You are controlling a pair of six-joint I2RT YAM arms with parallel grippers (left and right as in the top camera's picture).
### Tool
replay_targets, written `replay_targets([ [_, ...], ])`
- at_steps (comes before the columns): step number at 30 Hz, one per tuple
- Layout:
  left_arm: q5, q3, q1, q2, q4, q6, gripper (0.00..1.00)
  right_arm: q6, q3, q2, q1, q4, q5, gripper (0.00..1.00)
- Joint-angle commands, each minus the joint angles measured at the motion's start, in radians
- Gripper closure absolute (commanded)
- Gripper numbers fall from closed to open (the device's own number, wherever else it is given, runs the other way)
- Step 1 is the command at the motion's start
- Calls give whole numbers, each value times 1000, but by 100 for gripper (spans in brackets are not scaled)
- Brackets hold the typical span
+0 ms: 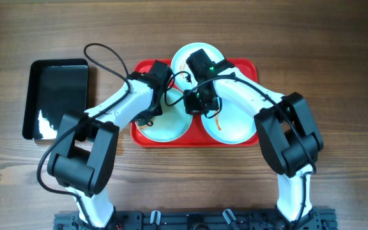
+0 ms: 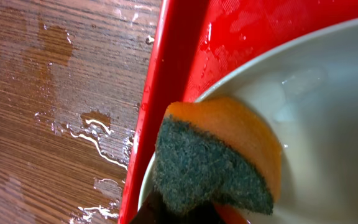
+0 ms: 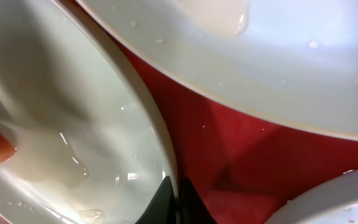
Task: Clean dirty plates on tray and stack at the side
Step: 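Lift the sponge off the plate and pull the left gripper back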
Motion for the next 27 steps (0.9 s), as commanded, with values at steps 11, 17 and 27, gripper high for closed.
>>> replay_targets([
  [11, -28, 122, 34, -206, -68, -62, 96, 14, -7, -14, -5, -2, 27, 96],
  [17, -26, 122, 63, -316, -90, -62, 96, 13, -7, -14, -5, -2, 26, 96],
  [27, 196, 122, 204, -338, -209, -61, 96, -29, 110, -40, -5, -78, -51, 96],
])
